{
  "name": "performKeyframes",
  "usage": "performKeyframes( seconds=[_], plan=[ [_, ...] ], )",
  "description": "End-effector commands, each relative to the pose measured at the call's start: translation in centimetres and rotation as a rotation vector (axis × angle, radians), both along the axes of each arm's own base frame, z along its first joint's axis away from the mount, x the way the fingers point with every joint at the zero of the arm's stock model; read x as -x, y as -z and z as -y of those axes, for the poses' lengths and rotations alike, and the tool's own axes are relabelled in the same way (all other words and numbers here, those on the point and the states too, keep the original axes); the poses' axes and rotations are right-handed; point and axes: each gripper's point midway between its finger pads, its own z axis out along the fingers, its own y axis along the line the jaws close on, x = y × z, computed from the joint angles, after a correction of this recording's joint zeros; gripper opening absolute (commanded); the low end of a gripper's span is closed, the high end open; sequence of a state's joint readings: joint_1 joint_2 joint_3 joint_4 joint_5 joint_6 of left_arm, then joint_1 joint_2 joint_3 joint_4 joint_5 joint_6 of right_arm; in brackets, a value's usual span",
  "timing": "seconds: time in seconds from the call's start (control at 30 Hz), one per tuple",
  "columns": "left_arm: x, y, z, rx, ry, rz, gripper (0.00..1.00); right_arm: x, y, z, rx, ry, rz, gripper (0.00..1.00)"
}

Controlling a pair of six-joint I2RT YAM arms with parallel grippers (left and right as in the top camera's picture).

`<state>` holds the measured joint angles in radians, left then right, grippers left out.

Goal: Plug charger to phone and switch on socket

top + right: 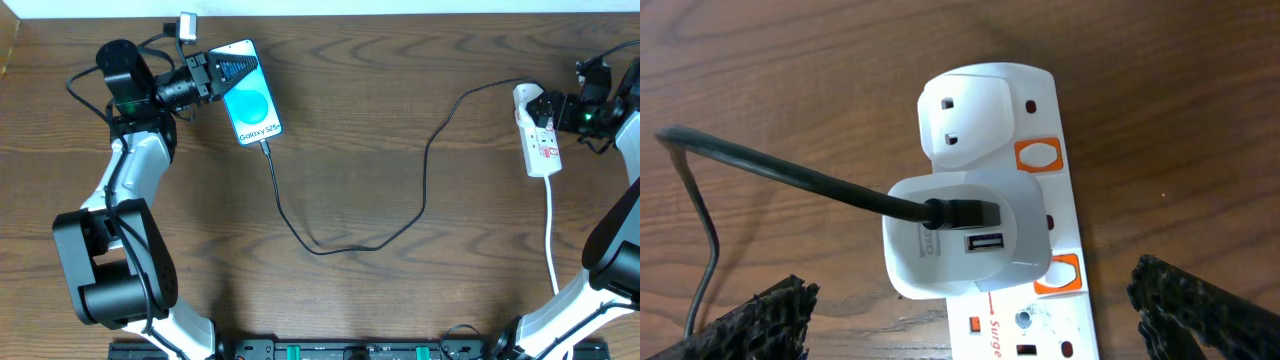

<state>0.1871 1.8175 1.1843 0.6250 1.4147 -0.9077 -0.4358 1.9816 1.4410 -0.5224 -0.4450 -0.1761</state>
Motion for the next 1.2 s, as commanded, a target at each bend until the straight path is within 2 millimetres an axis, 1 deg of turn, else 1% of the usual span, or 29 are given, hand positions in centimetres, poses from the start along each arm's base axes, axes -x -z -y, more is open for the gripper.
performKeyframes(
  seconds=[0.0, 0.33, 0.57, 0.63, 0.7, 0.87, 1.0, 1.17],
  plan=[
    [0.3, -0.8, 0.2, -0.010, 0.014, 0.041, 0.08, 0.5, 0.7, 0.3, -0.014, 0.022, -0.017, 0.99],
    [0.3, -0.8, 0.2, -0.011, 0.013, 0.041, 0.07, 0.4, 1.0, 0.2, -0.039, 0.058, -0.016, 0.99],
    [0.3, -0.9, 0.2, -0.011, 0.013, 0.041, 0.07, 0.4, 1.3, -0.8, -0.055, 0.026, -0.023, 0.99],
    [0.3, -0.9, 0.2, -0.011, 0.013, 0.041, 0.07, 0.3, 1.8, -1.2, -0.064, 0.012, -0.029, 0.99],
    [0.3, -0.8, 0.2, -0.010, 0.014, 0.041, 0.07, 0.2, 3.4, -1.7, -0.080, 0.003, -0.054, 0.99],
    [0.3, -0.9, 0.2, -0.011, 0.013, 0.041, 0.07, 0.3, 5.5, -2.5, -0.128, -0.017, -0.081, 0.99],
    [0.3, -0.8, 0.2, -0.011, 0.013, 0.041, 0.07, 0.1, 6.1, -3.5, -0.162, -0.049, -0.077, 0.99],
    [0.3, -0.9, 0.2, -0.010, 0.013, 0.041, 0.07, -0.1, 6.2, -4.4, -0.162, -0.068, -0.080, 0.99]
  ],
)
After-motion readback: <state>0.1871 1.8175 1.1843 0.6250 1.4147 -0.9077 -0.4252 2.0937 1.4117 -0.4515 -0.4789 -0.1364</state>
